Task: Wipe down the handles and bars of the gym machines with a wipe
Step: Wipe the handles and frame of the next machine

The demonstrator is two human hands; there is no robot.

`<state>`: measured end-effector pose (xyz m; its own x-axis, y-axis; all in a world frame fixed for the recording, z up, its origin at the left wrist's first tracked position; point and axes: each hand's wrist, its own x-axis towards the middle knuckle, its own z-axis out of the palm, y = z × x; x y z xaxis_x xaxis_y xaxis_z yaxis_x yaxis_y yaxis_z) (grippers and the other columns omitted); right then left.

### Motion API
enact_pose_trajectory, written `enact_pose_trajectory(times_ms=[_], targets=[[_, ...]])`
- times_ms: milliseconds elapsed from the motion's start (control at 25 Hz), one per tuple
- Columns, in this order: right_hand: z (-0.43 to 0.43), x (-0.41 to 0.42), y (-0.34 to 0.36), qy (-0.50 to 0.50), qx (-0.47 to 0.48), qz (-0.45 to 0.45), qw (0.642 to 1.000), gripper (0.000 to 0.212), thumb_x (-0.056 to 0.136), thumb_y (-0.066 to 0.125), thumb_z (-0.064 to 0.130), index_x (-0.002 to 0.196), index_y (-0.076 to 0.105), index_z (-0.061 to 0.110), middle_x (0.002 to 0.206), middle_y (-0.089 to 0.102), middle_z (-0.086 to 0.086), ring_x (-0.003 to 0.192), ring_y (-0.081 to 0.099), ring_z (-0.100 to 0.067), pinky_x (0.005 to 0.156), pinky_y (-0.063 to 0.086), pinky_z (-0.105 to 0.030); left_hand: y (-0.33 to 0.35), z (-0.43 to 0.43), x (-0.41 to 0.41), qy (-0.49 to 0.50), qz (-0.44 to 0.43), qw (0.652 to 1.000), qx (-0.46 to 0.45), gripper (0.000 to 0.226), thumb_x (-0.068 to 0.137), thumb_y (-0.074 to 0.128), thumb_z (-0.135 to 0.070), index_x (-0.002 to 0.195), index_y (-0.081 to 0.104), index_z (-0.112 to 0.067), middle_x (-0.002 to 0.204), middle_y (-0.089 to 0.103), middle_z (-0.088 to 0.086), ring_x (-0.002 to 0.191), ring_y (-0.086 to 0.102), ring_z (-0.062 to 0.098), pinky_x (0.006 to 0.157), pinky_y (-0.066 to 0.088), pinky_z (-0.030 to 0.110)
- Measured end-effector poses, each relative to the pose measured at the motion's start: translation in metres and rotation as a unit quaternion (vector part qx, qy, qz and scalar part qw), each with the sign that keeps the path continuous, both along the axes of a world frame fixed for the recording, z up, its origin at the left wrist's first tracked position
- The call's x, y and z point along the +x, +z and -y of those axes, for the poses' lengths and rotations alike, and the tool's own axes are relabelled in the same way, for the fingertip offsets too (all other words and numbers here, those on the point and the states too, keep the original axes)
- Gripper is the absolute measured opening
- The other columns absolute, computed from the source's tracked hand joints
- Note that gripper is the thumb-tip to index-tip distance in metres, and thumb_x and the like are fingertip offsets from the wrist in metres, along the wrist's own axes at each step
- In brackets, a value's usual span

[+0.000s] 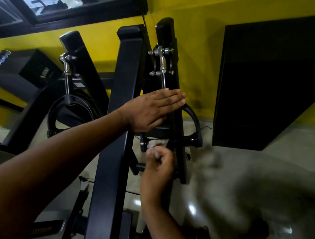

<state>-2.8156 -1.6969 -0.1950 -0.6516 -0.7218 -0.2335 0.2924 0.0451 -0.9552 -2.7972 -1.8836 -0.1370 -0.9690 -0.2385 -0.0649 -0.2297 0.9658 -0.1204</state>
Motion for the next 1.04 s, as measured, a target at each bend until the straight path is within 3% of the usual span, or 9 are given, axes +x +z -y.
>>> enact_pose_trajectory(times_ms=[80,160,320,520,640,760,840,920,1040], targets=[[0.002,-0.024,-0.01,0.016,-0.034,-0.275,0.961,0.018,0.09,0.063,0.004,0.106,0.068,0.011,0.114,0.063,-0.007,0.107,0.061,-0.015,0.09,0.05,-0.019,0.0,0.0,0.0,-0.004,-0.001,1.0,0.002,0.065,0.095,0.049,-0.018,0.153,0.022,-0.005,0.161,0.019,0.011,0.15,0.01,0.024,0.12,0.018,0.046],[0.011,-0.048,-0.016,0.109,-0.021,-0.531,0.84,0.032,0.086,0.065,0.009,0.117,0.067,0.012,0.124,0.063,-0.006,0.126,0.053,-0.022,0.108,0.039,-0.027,0.001,0.0,-0.001,-0.01,-0.001,1.0,0.0,0.066,0.094,0.05,-0.018,0.153,0.023,-0.005,0.161,0.019,0.012,0.15,0.011,0.024,0.119,0.019,0.047],[0.02,-0.077,-0.018,0.29,0.01,-0.645,0.707,0.07,0.063,0.086,0.018,0.128,0.061,0.012,0.126,0.065,-0.01,0.122,0.059,-0.028,0.113,0.035,-0.044,0.003,0.001,0.001,-0.011,0.013,1.0,-0.017,0.066,0.096,0.048,-0.021,0.154,0.02,-0.007,0.161,0.017,0.01,0.15,0.008,0.022,0.12,0.017,0.045],[0.003,-0.134,-0.012,0.29,0.114,-0.723,0.616,0.071,0.075,0.068,0.012,0.142,0.046,0.006,0.143,0.051,-0.016,0.135,0.046,-0.03,0.116,0.027,-0.041,0.003,0.0,0.0,-0.004,0.023,1.0,-0.015,0.064,0.097,0.042,-0.025,0.154,0.018,-0.008,0.162,0.015,0.01,0.151,0.006,0.022,0.122,0.013,0.043],[-0.002,-0.149,-0.002,0.273,0.075,-0.738,0.613,0.046,0.066,0.064,0.005,0.112,0.068,0.003,0.118,0.068,-0.019,0.111,0.066,-0.032,0.085,0.057,-0.039,0.009,-0.005,-0.005,0.009,0.038,0.999,-0.02,0.066,0.097,0.042,-0.027,0.155,0.016,-0.01,0.162,0.014,0.009,0.151,0.005,0.02,0.122,0.011,0.04],[-0.008,-0.161,0.018,0.26,0.073,-0.732,0.625,0.024,0.061,0.071,0.006,0.084,0.068,0.013,0.083,0.068,-0.008,0.075,0.069,-0.026,0.052,0.052,-0.028,0.018,-0.013,-0.012,0.036,0.058,0.997,-0.028,0.065,0.096,0.035,-0.034,0.154,0.018,-0.012,0.16,0.019,0.009,0.15,0.012,0.021,0.122,0.013,0.038],[-0.012,-0.17,0.03,0.264,0.126,-0.704,0.647,0.032,0.061,0.079,0.007,0.089,0.067,0.017,0.08,0.066,-0.003,0.072,0.067,-0.024,0.055,0.049,-0.029,0.025,-0.02,-0.018,0.061,0.062,0.996,-0.023,0.066,0.093,0.024,-0.04,0.153,0.024,-0.012,0.159,0.025,0.008,0.148,0.021,0.022,0.12,0.016,0.036],[-0.023,-0.189,0.037,0.258,0.169,-0.684,0.661,0.022,0.081,0.066,0.014,0.102,0.064,0.022,0.095,0.068,-0.002,0.089,0.067,-0.026,0.072,0.045,-0.034,0.033,-0.034,-0.028,0.074,0.049,0.996,-0.025,0.067,0.092,0.019,-0.043,0.15,0.035,-0.013,0.155,0.035,0.008,0.143,0.034,0.023,0.116,0.025,0.037],[-0.045,-0.224,0.045,0.244,0.175,-0.547,0.782,0.011,0.091,0.058,0.023,0.102,0.063,0.023,0.097,0.069,-0.001,0.092,0.065,-0.024,0.074,0.043,-0.033,0.038,-0.057,-0.053,0.08,0.031,0.996,-0.004,0.061,0.092,0.025,-0.042,0.143,0.048,-0.017,0.148,0.047,0.005,0.134,0.047,0.022,0.11,0.035,0.036]])
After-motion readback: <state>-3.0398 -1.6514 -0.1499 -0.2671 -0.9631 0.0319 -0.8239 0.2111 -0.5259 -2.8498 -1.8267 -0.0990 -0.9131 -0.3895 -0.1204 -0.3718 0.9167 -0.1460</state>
